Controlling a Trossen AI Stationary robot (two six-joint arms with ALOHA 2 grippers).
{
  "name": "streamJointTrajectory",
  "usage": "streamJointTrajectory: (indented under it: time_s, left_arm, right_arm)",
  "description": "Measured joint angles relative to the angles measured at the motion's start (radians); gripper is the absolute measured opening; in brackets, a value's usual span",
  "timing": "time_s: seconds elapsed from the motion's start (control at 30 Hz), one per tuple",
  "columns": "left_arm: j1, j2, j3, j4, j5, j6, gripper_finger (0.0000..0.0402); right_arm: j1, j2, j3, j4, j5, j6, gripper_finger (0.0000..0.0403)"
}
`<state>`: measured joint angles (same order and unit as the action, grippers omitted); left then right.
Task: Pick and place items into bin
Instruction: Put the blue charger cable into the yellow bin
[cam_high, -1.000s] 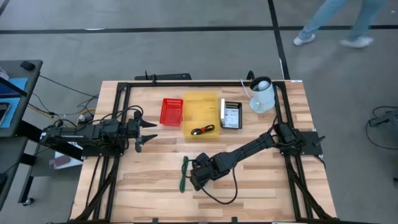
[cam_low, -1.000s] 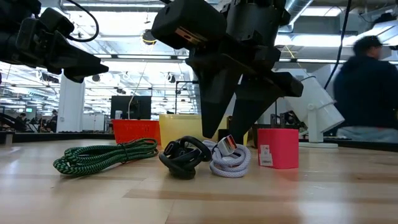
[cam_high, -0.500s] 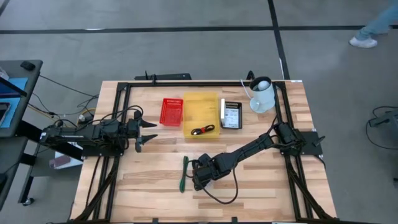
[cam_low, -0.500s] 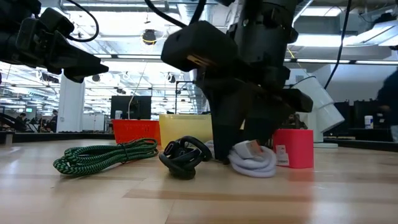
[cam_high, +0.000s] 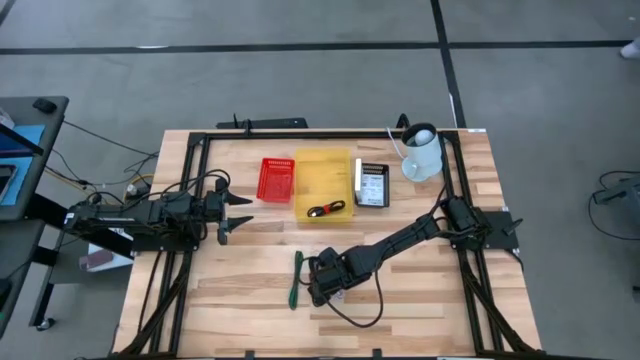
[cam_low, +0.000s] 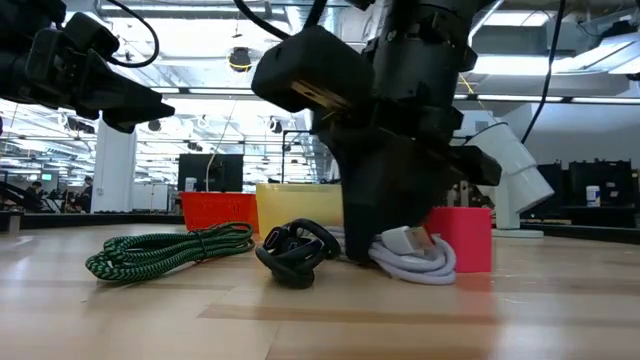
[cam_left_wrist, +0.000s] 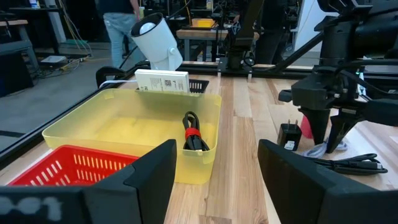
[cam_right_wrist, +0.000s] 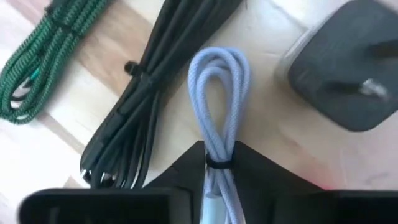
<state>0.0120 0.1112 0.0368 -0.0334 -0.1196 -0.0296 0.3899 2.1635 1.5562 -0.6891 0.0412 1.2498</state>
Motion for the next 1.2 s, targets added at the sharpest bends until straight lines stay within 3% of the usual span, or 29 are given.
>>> streamJointTrajectory:
  time_s: [0.2, 0.67, 1.2]
  left_arm:
    - [0.0, 0.0, 0.0, 0.0, 0.0, 0.0, 0.022]
    - [0.0, 0.0, 0.0, 0.0, 0.0, 0.0, 0.022]
    - [0.0, 0.0, 0.0, 0.0, 0.0, 0.0, 0.022]
  right_arm:
    - [0.0, 0.002, -0.001, 0.045, -0.045, 0.0, 0.004]
    - [-0.013, 0.0, 0.011, 0.026, -0.045, -0.004, 0.0034]
    - [-0.049, -0.004, 0.262, -0.256, 0.015, -0.134, 0.0038]
